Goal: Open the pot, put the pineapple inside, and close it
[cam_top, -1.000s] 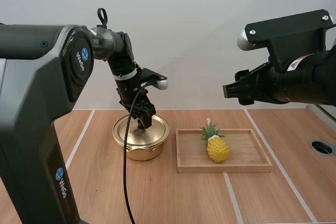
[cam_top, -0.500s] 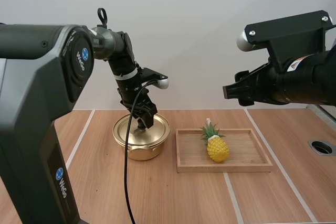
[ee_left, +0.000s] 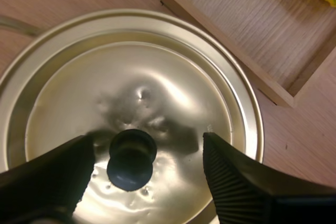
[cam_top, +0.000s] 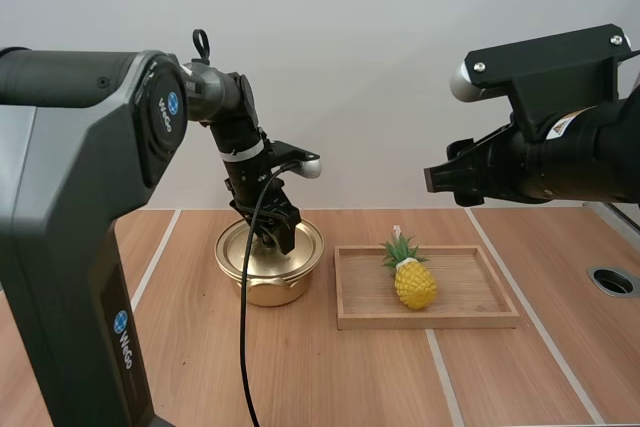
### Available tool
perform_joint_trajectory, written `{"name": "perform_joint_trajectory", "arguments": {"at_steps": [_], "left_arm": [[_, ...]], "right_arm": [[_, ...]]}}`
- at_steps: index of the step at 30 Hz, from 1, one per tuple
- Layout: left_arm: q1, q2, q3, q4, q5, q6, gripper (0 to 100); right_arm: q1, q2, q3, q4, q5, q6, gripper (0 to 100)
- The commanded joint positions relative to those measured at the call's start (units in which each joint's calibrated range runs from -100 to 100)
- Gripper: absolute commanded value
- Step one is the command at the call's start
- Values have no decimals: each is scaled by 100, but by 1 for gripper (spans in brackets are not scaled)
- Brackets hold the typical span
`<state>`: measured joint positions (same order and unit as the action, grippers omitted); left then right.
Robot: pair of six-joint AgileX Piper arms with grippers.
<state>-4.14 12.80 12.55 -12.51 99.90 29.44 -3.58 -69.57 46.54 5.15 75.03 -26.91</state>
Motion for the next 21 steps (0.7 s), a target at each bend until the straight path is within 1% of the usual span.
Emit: {"name": "perform_joint_trajectory", "arguments": {"at_steps": [1,3,4,5,7,8,9,10,15,21], "left_arm": [[-22,5,16,48,10,-20,97],[-22,5,16,73,10,-20,95],[-22,5,16,89,10,-17,91],[-22,5,16,122,10,-8,82],[-22,5,16,203,10,2,53],[-22,5,16,244,10,-12,29],[-22,5,16,294,10,-37,8],[-22,-8,16,343,10,-61,0],[-22,-80,-76,381,10,-97,0],[-22,-492,-583,235,10,-141,0]], "right_arm": [[-31,-17,-63,-31,-39,-31,100],[-31,-17,-63,-31,-39,-31,100],[-31,-17,-63,-31,-39,-31,100],[-31,-17,-63,-31,-39,-31,100],[-31,-17,-63,-31,-39,-31,100],[-31,-17,-63,-31,-39,-31,100],[-31,-17,-63,-31,-39,-31,100],[-31,-17,-63,-31,-39,-31,100],[-31,-17,-63,-30,-39,-63,100],[-31,-17,-63,-30,-39,-63,100]]}}
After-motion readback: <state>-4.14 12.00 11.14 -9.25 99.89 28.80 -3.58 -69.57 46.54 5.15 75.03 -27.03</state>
